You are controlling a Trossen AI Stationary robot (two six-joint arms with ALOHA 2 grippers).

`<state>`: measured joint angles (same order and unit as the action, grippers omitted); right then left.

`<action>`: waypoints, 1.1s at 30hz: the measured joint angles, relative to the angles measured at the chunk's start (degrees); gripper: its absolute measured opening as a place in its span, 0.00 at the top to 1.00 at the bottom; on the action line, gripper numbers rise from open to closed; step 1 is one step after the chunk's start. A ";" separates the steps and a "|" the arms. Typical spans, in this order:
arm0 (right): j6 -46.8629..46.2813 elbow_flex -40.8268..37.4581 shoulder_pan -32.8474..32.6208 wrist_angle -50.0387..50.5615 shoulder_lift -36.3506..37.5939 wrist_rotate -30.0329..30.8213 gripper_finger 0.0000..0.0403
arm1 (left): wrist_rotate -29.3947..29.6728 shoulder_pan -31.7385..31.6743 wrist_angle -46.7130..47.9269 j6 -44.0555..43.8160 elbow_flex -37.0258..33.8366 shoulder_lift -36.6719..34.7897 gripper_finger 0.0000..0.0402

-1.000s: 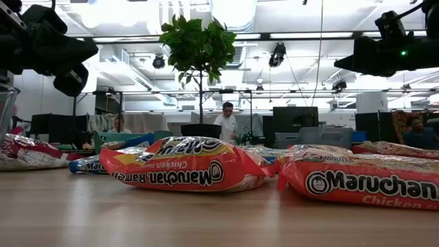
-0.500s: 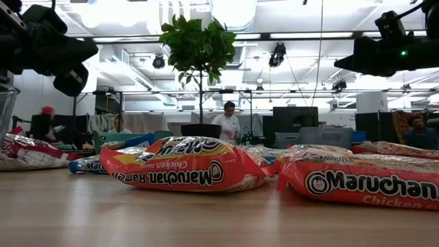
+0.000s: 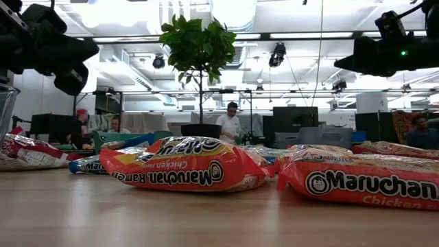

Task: Sort Maruchan noodles
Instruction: Put the blue noodle pack into the transparent bin

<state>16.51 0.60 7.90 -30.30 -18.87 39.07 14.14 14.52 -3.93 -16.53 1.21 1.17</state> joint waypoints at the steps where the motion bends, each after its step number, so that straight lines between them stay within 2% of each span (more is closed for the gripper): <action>1: 0.00 0.00 0.00 0.00 -0.02 0.00 0.98 | 1.13 0.00 -1.72 0.35 0.00 0.00 1.00; 6: -1.93 -0.01 0.00 0.02 0.00 -0.08 0.98 | 3.86 0.00 -11.53 3.57 0.00 -0.02 1.00; 13: -24.06 0.00 0.00 -0.66 0.00 -0.11 0.98 | 2.02 0.00 -18.91 3.92 0.00 0.97 1.00; 18: -36.01 0.00 0.00 -0.99 0.00 -0.07 0.98 | 1.84 0.02 -25.47 4.70 0.00 5.98 1.00; 23: -35.74 0.00 0.00 -4.57 -0.02 0.44 0.98 | 1.81 0.02 -35.10 8.36 0.00 13.73 1.00; 27: -34.96 0.00 0.00 -11.24 -0.01 1.55 0.98 | 1.86 0.02 -40.21 7.74 0.00 21.44 1.00; 29: -32.22 0.11 0.00 -15.59 0.01 1.55 0.98 | 2.68 0.02 -45.84 7.42 0.00 25.83 1.00; 33: -30.03 2.44 0.00 -15.24 -0.36 0.98 0.98 | 3.34 0.00 -60.02 7.17 0.00 34.33 1.00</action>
<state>-13.52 3.04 7.90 -45.55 -19.24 40.05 17.48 14.52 -63.95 -9.36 1.21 35.50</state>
